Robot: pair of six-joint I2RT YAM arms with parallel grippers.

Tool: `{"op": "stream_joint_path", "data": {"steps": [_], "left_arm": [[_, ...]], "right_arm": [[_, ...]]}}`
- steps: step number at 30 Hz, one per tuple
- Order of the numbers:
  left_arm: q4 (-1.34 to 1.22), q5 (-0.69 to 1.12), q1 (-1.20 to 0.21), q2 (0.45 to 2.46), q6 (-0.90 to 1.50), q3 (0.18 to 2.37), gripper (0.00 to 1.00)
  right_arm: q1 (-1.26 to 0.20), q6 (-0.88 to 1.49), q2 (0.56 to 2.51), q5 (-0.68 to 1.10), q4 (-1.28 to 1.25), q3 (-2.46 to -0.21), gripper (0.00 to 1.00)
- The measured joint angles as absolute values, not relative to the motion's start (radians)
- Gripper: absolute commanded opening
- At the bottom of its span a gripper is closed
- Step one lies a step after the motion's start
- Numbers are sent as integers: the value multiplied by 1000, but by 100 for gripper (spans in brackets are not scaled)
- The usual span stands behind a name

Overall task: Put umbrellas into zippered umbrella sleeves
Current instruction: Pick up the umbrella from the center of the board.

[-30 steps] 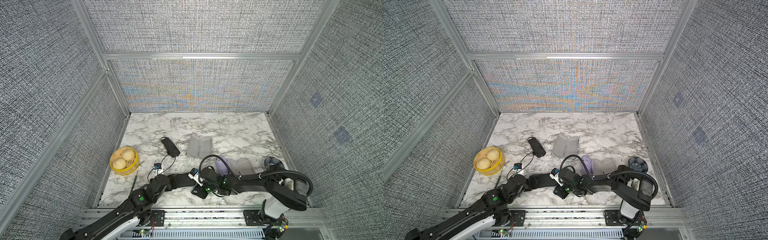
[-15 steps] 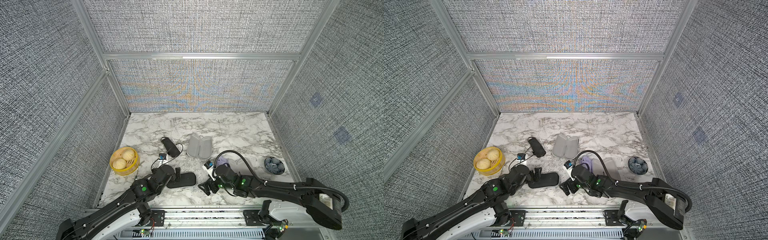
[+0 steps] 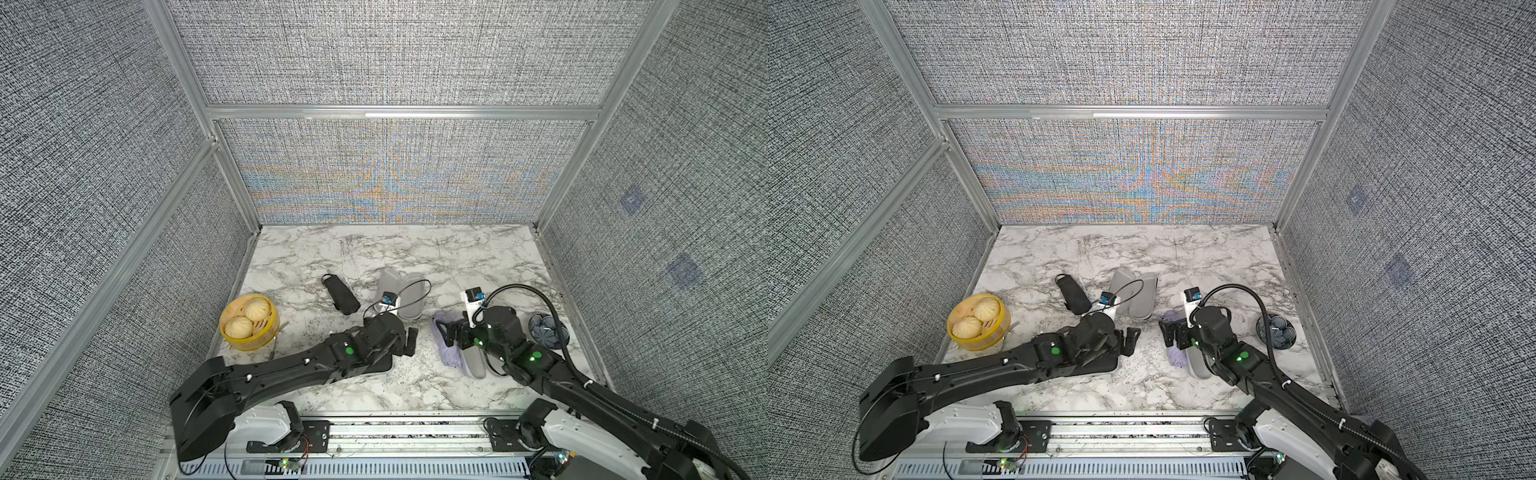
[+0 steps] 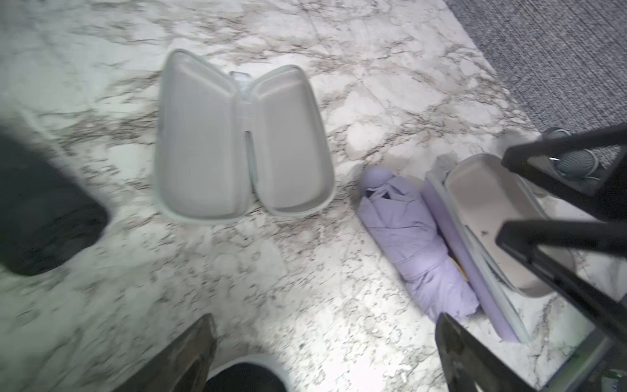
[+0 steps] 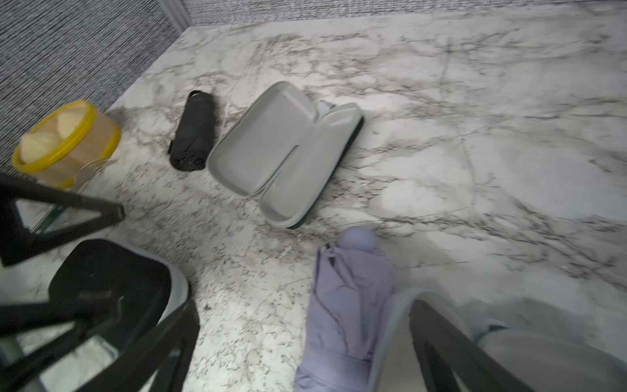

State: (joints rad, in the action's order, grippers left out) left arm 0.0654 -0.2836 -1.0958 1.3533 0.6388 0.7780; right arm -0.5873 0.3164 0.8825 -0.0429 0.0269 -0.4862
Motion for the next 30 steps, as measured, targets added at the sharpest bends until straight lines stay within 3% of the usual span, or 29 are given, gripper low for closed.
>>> {"op": "stream_joint_path", "data": {"steps": [5, 11, 21, 22, 23, 25, 30], "left_arm": [[2, -262, -1158, 1608, 645, 934, 91], [3, -237, -1195, 1827, 688, 1063, 69], [-4, -246, -1196, 1912, 693, 1158, 76], [-1, -246, -1196, 1927, 698, 1172, 75], [6, -244, -1195, 1941, 703, 1183, 74], [30, -245, -1195, 1973, 710, 1211, 62], [44, -260, -1196, 2017, 720, 1249, 62]], "right_arm": [[-470, 355, 816, -47, 70, -464, 99], [-445, 405, 772, -148, 145, -430, 98], [-436, 426, 722, -160, 160, -354, 97], [-433, 429, 724, -162, 160, -349, 93], [-432, 432, 724, -170, 159, -345, 91], [-431, 443, 711, -190, 161, -336, 91], [-430, 447, 577, -221, 168, -296, 91]]}}
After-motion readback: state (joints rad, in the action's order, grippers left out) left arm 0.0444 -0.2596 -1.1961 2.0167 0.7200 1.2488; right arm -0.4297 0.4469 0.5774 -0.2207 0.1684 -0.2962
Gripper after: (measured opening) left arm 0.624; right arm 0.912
